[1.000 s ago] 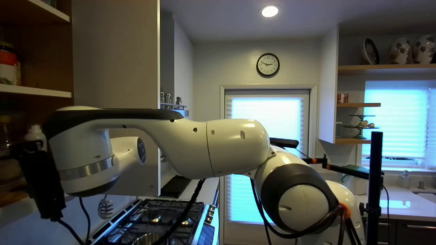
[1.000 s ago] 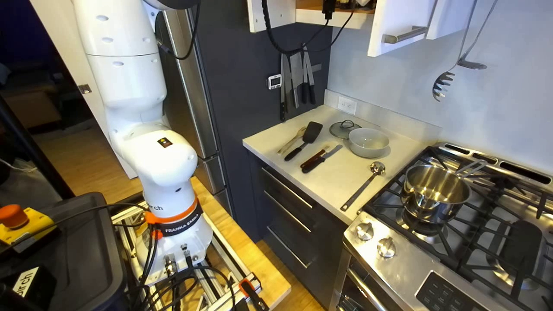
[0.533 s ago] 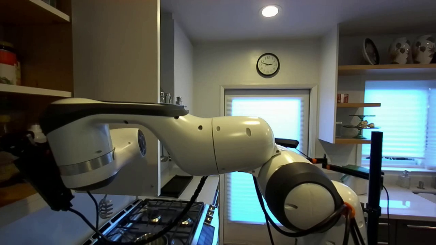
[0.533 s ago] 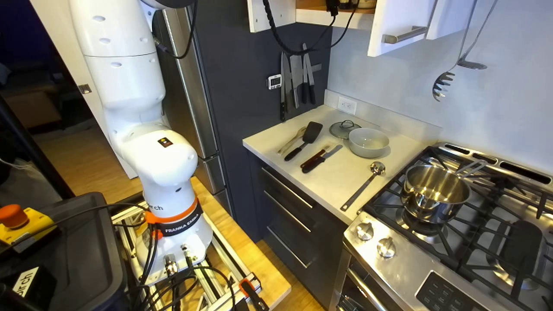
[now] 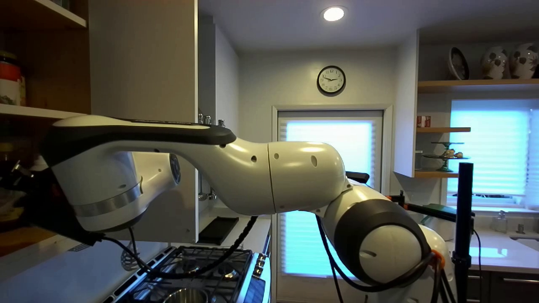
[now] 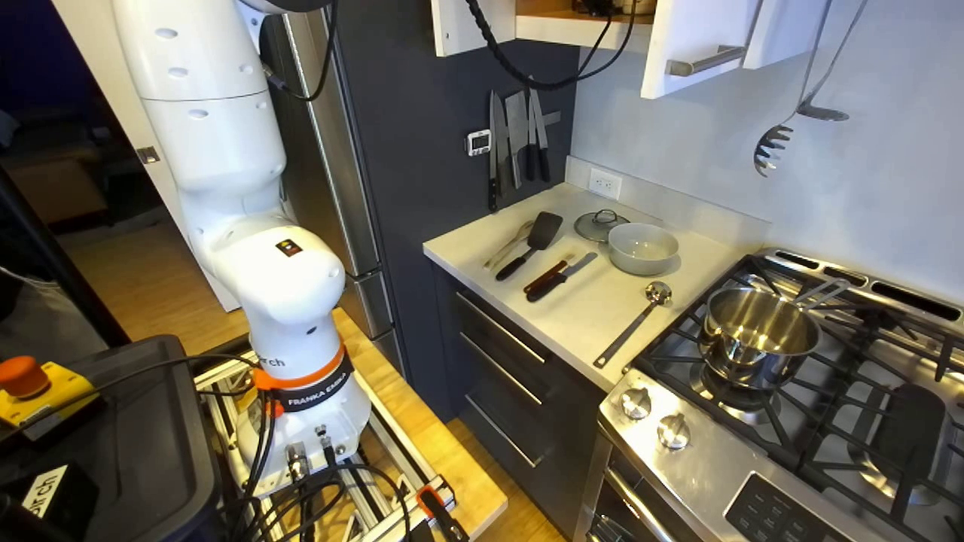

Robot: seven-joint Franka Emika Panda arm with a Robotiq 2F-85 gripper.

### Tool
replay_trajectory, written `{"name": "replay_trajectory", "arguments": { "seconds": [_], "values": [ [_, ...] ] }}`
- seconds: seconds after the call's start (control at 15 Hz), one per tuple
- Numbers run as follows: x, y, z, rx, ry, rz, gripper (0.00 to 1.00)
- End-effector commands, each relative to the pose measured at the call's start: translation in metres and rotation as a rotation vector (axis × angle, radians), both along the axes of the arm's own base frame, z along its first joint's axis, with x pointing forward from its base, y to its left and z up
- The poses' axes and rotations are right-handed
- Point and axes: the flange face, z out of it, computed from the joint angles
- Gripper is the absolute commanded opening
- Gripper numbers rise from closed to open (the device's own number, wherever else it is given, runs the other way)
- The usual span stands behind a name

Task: Turn the clear bowl in the upper cabinet upside down

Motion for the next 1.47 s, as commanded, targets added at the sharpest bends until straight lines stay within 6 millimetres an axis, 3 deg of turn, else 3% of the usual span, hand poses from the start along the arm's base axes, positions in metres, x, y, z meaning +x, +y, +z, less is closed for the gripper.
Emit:
{"name": "replay_trajectory", "arguments": {
  "seconds": [0.0,0.07,0.13,0.4,0.47,0.87,1.4],
  "values": [
    [-0.008,0.005,0.002,-0.194,-0.025,0.040,0.63],
    [-0.001,0.003,0.002,-0.103,-0.018,0.017,0.63],
    [-0.001,0.004,0.002,-0.115,-0.021,0.020,0.88],
    [0.000,0.004,0.001,-0.113,-0.020,0.020,0.88],
    [-0.001,0.005,0.005,-0.161,-0.033,0.036,0.63],
    [-0.005,0.006,0.018,-0.497,-0.104,0.120,0.63],
    [-0.007,0.011,0.015,-0.902,-0.176,0.227,0.63]
  ]
}}
